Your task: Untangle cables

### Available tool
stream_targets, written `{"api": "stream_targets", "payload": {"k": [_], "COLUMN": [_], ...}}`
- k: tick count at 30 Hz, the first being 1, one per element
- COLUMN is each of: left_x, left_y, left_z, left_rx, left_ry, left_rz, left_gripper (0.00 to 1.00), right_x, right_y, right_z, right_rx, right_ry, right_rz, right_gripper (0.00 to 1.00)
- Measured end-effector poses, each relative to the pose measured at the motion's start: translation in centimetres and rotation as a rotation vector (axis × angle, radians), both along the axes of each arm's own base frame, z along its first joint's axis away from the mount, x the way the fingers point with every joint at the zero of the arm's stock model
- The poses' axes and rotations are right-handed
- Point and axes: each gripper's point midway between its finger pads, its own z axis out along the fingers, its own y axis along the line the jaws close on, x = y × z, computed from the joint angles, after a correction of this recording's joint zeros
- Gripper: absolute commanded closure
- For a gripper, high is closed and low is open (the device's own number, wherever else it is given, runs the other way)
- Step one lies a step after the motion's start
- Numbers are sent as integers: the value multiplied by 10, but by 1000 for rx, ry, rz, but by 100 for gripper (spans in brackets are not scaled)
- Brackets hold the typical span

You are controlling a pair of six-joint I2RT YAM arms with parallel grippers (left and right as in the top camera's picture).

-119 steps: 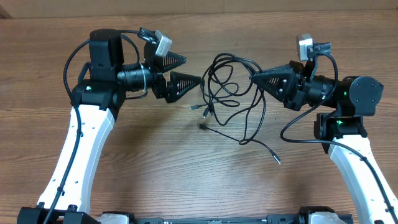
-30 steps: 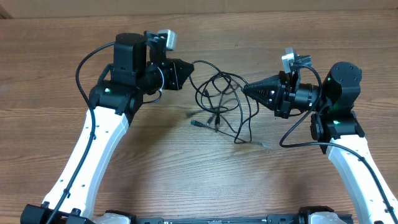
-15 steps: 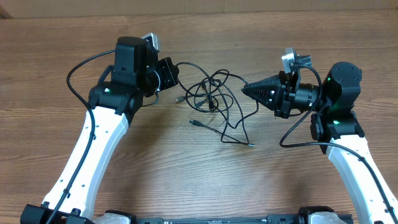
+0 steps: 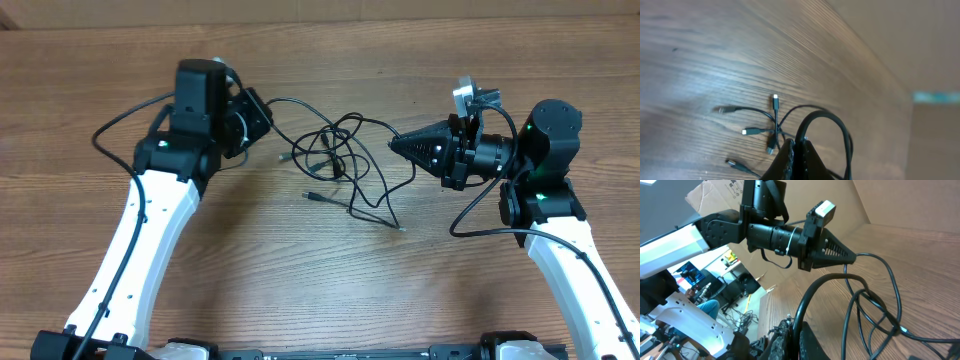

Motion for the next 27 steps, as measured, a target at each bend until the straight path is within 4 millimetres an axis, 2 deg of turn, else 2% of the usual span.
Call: {"api": "stream_targets", "payload": {"k": [4,9,14,19,20,21,22,24,27], "left_x": [-6,-35,-72,-91,-92,-93,-93,-93,-92], "left_y": [21,41,50,52,52,52,52,54,56], "left_z": [-11,-37,-57,-64,-64,-64,-64,-65,-65], "left_rx": [-88,-202,-282,-333,-341,-349,-354,-359,-342], "left_ry": [122,368,604,720,730,736,738,739,728], "left_rz": [172,427,686,851,873,890,899,918,913], "left_gripper": [96,96,94,89,85,50,30,2,0], "right_x": [0,0,0,0,0,0,0,0,0], "right_y": [0,0,0,0,0,0,0,0,0], "right_z": [0,0,0,0,0,0,0,0,0], "right_rx": [0,0,0,0,0,0,0,0,0], "right_ry": [0,1,0,0,0,0,0,0,0], "right_rz": [0,0,0,0,0,1,0,0,0], "right_gripper": [96,96,96,96,96,96,96,96,96]}}
